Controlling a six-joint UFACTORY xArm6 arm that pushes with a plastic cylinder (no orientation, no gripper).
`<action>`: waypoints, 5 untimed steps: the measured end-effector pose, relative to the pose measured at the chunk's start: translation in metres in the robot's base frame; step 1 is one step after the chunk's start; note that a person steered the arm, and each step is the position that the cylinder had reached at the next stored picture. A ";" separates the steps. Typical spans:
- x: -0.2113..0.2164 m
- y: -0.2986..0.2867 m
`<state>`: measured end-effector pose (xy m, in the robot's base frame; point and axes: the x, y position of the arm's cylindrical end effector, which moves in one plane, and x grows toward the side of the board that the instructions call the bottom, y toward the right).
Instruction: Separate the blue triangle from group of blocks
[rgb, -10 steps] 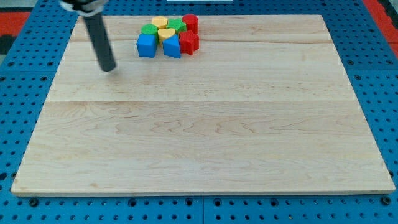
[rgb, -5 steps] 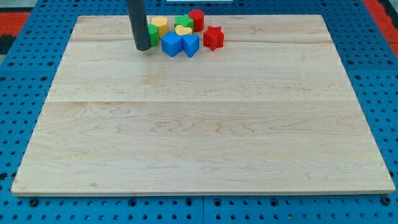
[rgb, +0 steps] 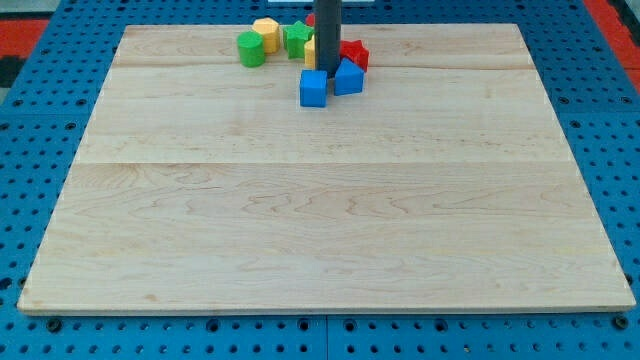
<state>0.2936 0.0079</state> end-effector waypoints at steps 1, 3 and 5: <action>0.013 0.021; -0.012 0.027; 0.033 0.058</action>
